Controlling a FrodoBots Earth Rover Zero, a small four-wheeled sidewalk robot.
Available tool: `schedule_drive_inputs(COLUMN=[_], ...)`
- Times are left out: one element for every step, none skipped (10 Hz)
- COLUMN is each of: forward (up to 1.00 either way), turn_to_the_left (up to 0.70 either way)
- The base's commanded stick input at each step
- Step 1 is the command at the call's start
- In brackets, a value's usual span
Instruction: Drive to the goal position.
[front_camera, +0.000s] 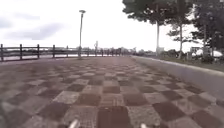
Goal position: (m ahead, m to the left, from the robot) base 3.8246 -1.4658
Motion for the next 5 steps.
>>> schedule_drive_inputs(forward=[0.7, 0.7, 0.7, 0.7, 0.7], turn_to_the_left=[0.0, 0.0, 0.0, 0.0, 0.0])
